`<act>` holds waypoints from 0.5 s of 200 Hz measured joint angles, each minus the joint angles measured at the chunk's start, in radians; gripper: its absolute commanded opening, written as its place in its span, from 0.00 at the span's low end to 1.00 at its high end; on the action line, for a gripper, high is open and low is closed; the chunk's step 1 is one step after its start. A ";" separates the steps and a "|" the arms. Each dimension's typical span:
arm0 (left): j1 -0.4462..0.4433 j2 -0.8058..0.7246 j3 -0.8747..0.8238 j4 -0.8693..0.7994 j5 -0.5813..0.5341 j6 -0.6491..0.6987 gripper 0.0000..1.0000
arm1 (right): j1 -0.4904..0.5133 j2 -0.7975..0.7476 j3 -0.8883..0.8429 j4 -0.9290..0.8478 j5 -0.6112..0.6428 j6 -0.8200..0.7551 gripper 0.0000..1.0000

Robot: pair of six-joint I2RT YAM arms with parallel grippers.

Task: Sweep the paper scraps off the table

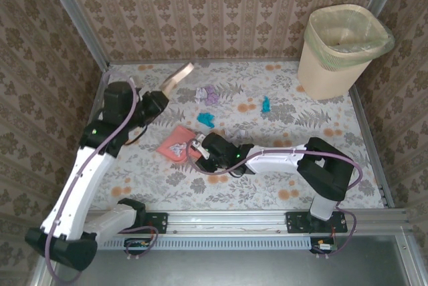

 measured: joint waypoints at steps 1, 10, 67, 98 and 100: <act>0.000 0.008 0.006 0.004 -0.002 0.000 0.00 | 0.000 0.000 0.000 0.000 0.000 0.000 0.00; 0.000 0.064 0.039 0.033 -0.008 0.000 0.00 | 0.000 -0.007 -0.006 0.002 0.006 0.000 0.00; 0.000 0.361 0.176 0.207 -0.017 0.016 0.00 | -0.002 -0.033 -0.036 0.020 0.057 0.000 0.00; 0.004 0.446 0.206 0.183 -0.022 0.094 0.00 | -0.014 -0.033 -0.042 0.021 0.078 0.003 0.00; 0.006 0.449 0.206 0.181 -0.021 0.100 0.00 | -0.014 -0.033 -0.042 0.021 0.079 0.003 0.00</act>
